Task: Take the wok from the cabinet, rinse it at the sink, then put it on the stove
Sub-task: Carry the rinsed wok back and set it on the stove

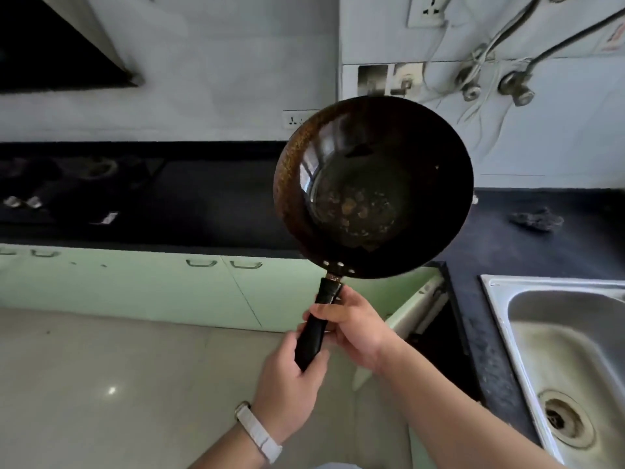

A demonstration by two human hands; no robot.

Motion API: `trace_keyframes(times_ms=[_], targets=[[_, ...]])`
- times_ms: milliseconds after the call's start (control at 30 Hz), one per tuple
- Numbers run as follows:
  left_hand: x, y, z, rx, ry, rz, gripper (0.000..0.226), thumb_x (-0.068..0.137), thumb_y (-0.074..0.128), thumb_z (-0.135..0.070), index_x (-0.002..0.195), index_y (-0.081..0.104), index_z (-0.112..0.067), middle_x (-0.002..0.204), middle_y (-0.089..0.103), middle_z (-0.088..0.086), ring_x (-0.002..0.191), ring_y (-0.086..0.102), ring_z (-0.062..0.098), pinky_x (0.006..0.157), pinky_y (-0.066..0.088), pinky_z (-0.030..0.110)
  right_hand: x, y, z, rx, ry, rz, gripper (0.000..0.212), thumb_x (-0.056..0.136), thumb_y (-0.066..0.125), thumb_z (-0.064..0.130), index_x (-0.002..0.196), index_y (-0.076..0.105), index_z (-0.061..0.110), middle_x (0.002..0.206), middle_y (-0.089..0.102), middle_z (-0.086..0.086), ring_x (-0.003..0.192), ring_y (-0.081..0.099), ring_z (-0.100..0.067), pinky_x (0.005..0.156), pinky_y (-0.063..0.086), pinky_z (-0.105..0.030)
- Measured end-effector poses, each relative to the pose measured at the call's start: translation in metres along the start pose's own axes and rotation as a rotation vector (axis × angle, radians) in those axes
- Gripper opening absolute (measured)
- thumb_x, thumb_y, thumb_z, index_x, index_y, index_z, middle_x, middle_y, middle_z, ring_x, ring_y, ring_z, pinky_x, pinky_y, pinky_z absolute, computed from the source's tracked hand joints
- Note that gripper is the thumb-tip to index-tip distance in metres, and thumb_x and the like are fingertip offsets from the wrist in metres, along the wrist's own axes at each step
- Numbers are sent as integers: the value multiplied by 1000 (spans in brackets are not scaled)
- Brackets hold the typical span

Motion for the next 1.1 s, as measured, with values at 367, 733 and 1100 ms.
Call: trace_keyframes(times_ms=[367, 733, 1100], targets=[[15, -199, 120, -43, -83, -164, 13, 83, 70, -25, 84, 57, -23, 61, 60, 2, 53, 54, 15, 48, 40, 27, 92, 211, -71, -127, 68, 77, 28, 88, 60, -8, 108, 46, 6, 85, 65, -21, 83, 68, -41, 79, 58, -49], [11, -380, 220, -78, -164, -355, 18, 83, 68, -28, 78, 52, -24, 58, 53, -4, 46, 47, 9, 45, 37, 21, 165, 412, -145, -260, 165, 260, 25, 91, 57, -6, 111, 48, 5, 86, 64, -22, 80, 68, -37, 70, 58, -40], [6, -495, 302, -105, -350, -600, 14, 85, 67, -27, 83, 54, -26, 60, 55, -5, 47, 47, 6, 45, 39, 21, 235, 555, -218, -389, 319, 505, 22, 92, 57, -4, 110, 49, 5, 86, 65, -21, 81, 70, -36, 68, 58, -36]])
Point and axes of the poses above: each hand's wrist, its own x-axis towards the middle knuckle, its own y-axis out of the palm, z = x × y, the point moved 10 cm from there along x, towards the middle knuckle
